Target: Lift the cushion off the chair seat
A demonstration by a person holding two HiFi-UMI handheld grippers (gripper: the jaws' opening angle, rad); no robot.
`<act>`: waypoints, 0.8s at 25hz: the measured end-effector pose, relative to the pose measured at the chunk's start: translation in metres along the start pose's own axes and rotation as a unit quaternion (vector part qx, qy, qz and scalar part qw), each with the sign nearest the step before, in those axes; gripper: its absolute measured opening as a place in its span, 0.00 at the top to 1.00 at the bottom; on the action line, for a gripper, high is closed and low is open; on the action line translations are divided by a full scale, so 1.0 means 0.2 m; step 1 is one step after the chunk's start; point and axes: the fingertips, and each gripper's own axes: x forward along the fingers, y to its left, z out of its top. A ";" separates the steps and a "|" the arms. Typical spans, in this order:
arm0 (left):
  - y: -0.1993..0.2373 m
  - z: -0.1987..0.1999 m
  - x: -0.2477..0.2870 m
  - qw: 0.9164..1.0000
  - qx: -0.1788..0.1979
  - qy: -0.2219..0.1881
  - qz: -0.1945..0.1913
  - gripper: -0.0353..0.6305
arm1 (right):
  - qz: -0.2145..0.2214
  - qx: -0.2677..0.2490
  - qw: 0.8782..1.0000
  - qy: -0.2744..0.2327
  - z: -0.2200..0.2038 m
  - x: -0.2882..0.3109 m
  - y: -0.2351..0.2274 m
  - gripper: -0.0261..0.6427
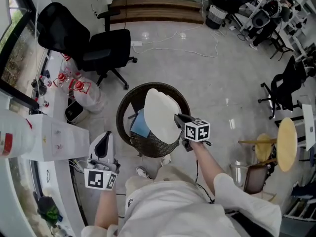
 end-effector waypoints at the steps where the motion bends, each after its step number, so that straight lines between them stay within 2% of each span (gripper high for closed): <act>1: 0.00 0.02 0.00 1.000 0.003 -0.003 0.002 0.92 | 0.000 0.000 1.000 -0.006 0.03 -0.02 0.00 0.93; 6: 0.02 0.11 0.00 1.000 0.023 -0.015 0.010 0.92 | 0.006 -0.006 0.999 -0.048 0.20 -0.13 0.04 0.93; 13: 0.05 0.29 0.00 0.997 0.060 -0.043 0.019 0.92 | 0.027 -0.021 0.989 -0.141 0.58 -0.36 0.12 0.93; 20: 0.05 0.46 -0.02 0.994 0.060 -0.085 0.034 0.92 | 0.037 -0.057 0.976 -0.209 0.89 -0.59 0.19 0.92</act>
